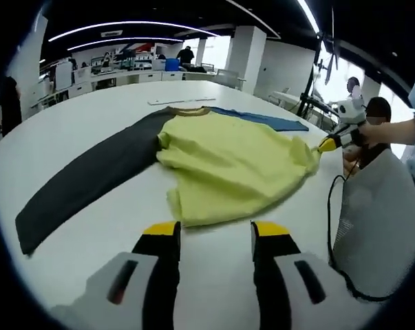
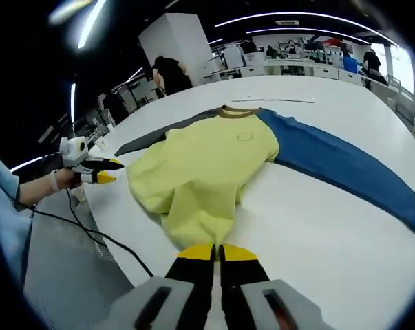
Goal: Fold the garment on the visible template until the final outline fits inside the template.
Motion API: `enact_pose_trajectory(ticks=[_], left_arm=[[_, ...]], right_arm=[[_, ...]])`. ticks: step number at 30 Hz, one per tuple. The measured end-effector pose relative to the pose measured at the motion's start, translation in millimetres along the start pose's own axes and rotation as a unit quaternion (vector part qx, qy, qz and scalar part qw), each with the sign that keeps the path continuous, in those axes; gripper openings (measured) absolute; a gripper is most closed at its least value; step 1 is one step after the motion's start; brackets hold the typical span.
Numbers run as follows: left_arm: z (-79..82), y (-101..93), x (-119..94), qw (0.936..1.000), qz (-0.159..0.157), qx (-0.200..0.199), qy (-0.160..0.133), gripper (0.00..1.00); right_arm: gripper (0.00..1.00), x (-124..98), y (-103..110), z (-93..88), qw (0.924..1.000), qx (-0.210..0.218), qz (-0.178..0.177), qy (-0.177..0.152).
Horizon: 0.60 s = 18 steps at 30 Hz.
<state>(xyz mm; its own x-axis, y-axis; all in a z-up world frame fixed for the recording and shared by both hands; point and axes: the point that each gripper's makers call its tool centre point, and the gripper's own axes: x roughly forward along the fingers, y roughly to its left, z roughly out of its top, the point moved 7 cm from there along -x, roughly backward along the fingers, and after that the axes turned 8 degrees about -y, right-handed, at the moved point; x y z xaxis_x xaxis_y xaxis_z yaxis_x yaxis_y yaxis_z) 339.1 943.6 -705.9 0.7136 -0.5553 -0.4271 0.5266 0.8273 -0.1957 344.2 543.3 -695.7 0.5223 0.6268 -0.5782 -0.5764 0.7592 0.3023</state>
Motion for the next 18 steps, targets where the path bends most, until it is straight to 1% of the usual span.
enact_pose_trajectory(ticks=[1, 3, 5, 6, 7, 9, 11, 12, 13, 14, 15, 16, 17, 18], left_arm=[[-0.1, 2.3, 1.0, 0.9999, 0.009, -0.012, -0.003, 0.38], [-1.5, 6.1, 3.3, 0.9996, 0.015, -0.025, -0.004, 0.35], [-3.6, 7.6, 5.3, 0.9996, 0.008, -0.029, -0.001, 0.29], [-4.3, 7.7, 5.6, 0.9992, 0.008, -0.038, 0.003, 0.26], [-4.5, 8.1, 6.1, 0.9992, 0.007, -0.038, 0.005, 0.25], [-4.5, 7.7, 6.6, 0.9993, 0.011, -0.034, 0.005, 0.25], [-4.3, 7.1, 7.2, 0.9991, 0.012, -0.04, 0.002, 0.22], [-4.6, 7.5, 7.4, 0.999, 0.015, -0.041, 0.003, 0.19], [-4.8, 7.7, 7.5, 0.999, 0.015, -0.042, 0.004, 0.14], [-4.3, 8.5, 6.9, 0.9985, 0.016, -0.052, 0.004, 0.09], [-3.2, 8.7, 6.5, 0.9979, 0.018, -0.063, 0.0, 0.04], [-1.2, 6.4, 6.6, 0.9959, 0.009, -0.089, -0.007, 0.0], [0.1, 5.7, 6.7, 0.9948, 0.004, -0.101, -0.01, 0.0], [1.0, 7.3, 6.2, 0.9955, 0.007, -0.094, -0.009, 0.0]], right_arm=[[0.0, 0.0, 0.4, -0.7, 1.0, 0.002, 0.001, 0.0], [0.0, -0.4, 0.8, -2.8, 1.0, 0.002, 0.002, 0.002], [0.0, -0.6, 1.2, -5.2, 1.0, 0.004, 0.002, 0.003], [0.0, -0.7, 1.4, -6.6, 1.0, 0.006, 0.002, 0.003], [0.0, -0.6, 1.7, -7.3, 1.0, 0.009, 0.002, 0.002], [0.0, -0.7, 2.3, -9.1, 0.9999, 0.012, 0.001, 0.001], [0.0, -1.0, 3.5, -10.8, 0.9999, 0.014, 0.001, 0.001], [0.0, -0.9, 3.6, -11.7, 0.9999, 0.014, 0.001, 0.001], [0.0, -0.9, 3.7, -12.3, 0.9999, 0.015, 0.001, 0.001], [0.0, -1.0, 3.9, -12.8, 0.9999, 0.015, 0.002, 0.001], [0.0, -1.5, 4.2, -13.6, 0.9999, 0.014, 0.001, 0.002], [0.0, -1.8, 4.1, -14.0, 0.9999, 0.014, 0.001, 0.002], [0.0, -2.3, 3.9, -14.4, 0.9999, 0.015, 0.001, 0.002], [0.0, -2.7, 3.9, -14.3, 0.9999, 0.017, 0.001, 0.001]])
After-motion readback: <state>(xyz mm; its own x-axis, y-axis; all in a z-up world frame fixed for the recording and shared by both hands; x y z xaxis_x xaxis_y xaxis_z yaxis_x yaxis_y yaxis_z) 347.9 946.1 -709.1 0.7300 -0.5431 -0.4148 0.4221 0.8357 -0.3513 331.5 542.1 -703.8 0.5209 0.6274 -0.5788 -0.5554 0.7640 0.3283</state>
